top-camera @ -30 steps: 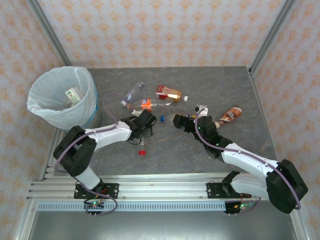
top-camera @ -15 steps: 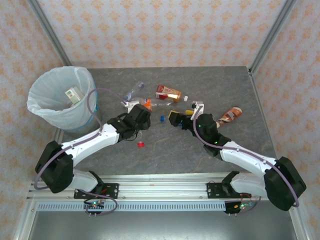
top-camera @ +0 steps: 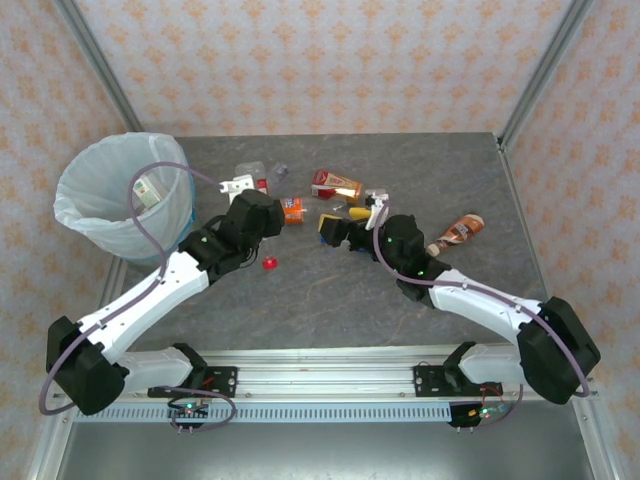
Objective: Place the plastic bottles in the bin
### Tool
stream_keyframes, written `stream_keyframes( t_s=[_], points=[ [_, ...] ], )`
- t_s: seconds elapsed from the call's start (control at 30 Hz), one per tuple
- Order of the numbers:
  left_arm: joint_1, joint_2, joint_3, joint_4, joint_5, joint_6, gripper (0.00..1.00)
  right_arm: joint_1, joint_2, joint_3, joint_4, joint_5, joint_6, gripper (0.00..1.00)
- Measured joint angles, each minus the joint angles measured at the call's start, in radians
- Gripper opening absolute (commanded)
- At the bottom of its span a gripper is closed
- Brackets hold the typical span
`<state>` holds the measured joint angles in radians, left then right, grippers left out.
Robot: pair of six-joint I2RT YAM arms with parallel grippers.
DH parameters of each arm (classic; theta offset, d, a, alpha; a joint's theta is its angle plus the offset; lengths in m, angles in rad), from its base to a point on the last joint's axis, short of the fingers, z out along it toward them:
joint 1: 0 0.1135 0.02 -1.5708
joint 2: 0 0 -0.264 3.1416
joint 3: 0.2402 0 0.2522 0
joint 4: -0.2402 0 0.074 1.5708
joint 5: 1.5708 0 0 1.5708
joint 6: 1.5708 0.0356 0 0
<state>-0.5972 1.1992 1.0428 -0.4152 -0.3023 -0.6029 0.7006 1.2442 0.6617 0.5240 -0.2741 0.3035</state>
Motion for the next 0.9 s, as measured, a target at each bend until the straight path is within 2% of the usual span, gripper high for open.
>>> stream_keyframes(
  t_s=[0.47,0.9],
  points=[
    [0.063,-0.051,0.117,-0.065,-0.064,0.086,0.58,0.082,0.078,0.102,0.000,-0.094,-0.081,0.99],
    [0.133,-0.041,0.349,-0.043,-0.188,0.269,0.59,0.095,0.093,0.122,0.001,-0.108,-0.084,0.99]
  ],
)
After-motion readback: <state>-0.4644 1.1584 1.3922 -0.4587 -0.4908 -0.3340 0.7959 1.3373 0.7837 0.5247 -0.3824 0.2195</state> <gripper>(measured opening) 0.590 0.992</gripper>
